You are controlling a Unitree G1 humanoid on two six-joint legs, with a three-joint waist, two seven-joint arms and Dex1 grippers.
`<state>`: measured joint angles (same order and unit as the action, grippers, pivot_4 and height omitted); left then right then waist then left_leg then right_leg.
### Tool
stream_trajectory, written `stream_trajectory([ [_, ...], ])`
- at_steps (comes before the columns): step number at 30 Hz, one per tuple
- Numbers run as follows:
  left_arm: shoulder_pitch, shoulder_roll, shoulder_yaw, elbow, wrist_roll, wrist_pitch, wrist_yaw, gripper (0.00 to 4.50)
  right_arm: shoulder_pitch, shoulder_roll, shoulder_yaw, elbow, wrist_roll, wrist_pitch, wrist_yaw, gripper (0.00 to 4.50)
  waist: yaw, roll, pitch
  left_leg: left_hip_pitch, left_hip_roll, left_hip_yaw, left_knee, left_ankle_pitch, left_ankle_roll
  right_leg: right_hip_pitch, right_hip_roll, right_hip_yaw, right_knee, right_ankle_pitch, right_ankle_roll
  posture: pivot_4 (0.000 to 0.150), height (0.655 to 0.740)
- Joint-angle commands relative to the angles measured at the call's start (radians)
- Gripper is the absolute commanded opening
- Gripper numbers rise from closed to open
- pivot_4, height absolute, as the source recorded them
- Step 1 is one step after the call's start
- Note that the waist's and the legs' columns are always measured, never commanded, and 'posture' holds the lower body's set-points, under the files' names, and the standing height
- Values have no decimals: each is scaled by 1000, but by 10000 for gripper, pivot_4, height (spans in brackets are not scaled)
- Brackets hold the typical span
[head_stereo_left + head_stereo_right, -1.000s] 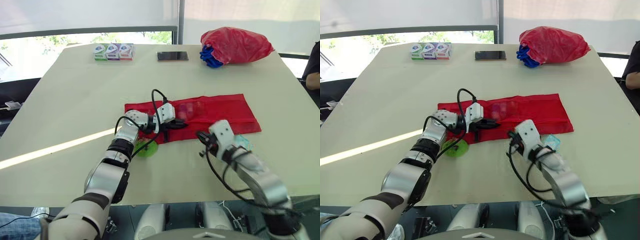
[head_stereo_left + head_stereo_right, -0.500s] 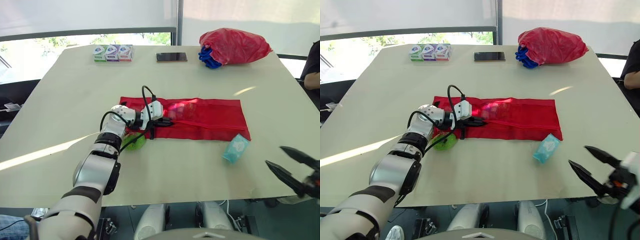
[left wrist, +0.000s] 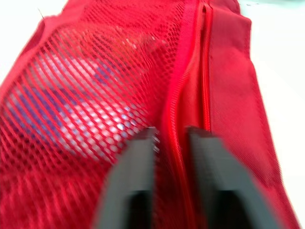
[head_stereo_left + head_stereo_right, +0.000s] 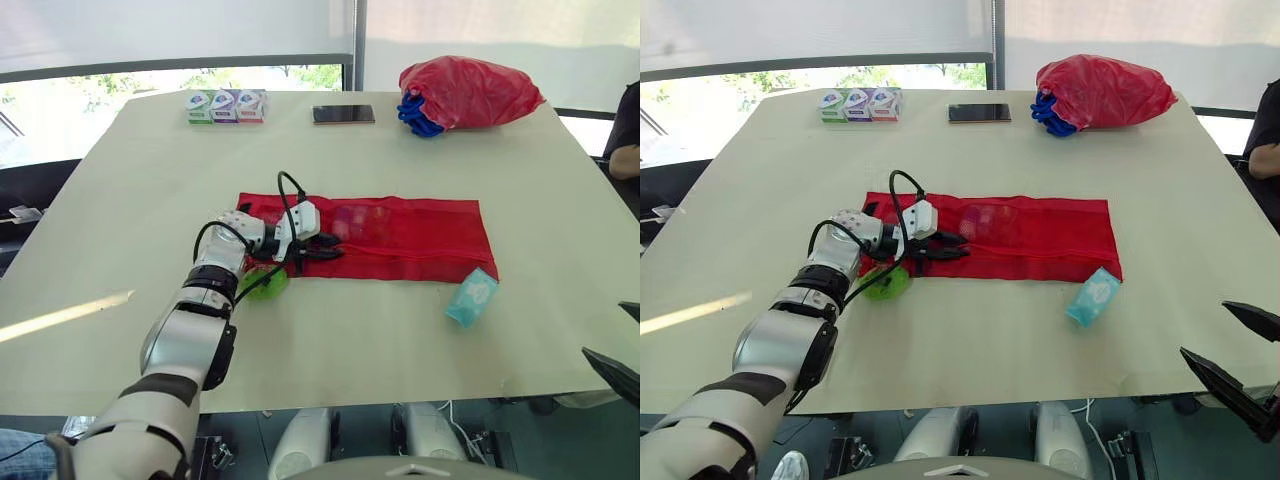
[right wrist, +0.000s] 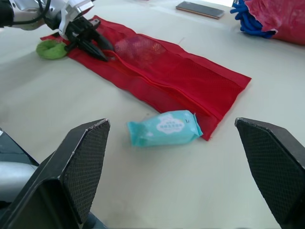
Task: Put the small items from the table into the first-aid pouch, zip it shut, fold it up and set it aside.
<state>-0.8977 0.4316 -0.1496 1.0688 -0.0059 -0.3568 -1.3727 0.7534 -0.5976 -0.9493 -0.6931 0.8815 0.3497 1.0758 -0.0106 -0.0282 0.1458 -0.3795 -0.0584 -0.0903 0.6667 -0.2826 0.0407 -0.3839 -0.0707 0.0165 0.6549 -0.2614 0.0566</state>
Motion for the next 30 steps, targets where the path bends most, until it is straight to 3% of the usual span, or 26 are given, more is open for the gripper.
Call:
stream_trajectory([
  [1, 10, 26, 23, -53, -19, 20, -8, 32589, 0, -21, 8, -57, 51, 13, -25, 45000, 1, 0, 0, 0, 0, 0, 0, 0, 0, 0, 0, 0, 0, 0, 0, 1500, 7400],
  [3, 17, 39, 28, -78, -26, 23, -23, 42352, 2, -26, 16, -70, 59, 19, -35, 45000, 3, 0, 0, 0, 0, 0, 0, 0, 0, 0, 0, 0, 0, 0, 0, 1500, 7400],
  [4, 20, 44, 30, -90, -29, 24, -30, 44551, 4, -28, 18, -75, 62, 20, -38, 45000, 3, 0, 0, 0, 0, 0, 0, 0, 0, 0, 0, 0, 0, 0, 0, 1500, 7400],
  [10, 22, 27, 32, -277, -91, 123, -79, 44551, -8, -30, 43, -103, 78, 22, -79, 45000, 13, 0, 0, -2, 0, -1, 0, 0, 0, 0, -1, -1, -1, 0, 0, 1500, 7400],
  [16, -6, -101, -10, -389, -73, 188, 35, 44551, -33, -23, 92, -123, 59, 13, -128, 45000, 27, 0, 0, -2, -1, 0, 1, -1, 1, 0, -1, 0, -3, 1, 1, 1500, 7400],
  [30, -138, -382, -132, -64, 119, 71, 351, 44551, -58, 32, 144, -158, -43, -33, -274, 45000, 25, 0, 0, -2, -1, 0, 2, -1, 1, 1, 0, 0, -3, 1, 2, 1500, 7400],
])
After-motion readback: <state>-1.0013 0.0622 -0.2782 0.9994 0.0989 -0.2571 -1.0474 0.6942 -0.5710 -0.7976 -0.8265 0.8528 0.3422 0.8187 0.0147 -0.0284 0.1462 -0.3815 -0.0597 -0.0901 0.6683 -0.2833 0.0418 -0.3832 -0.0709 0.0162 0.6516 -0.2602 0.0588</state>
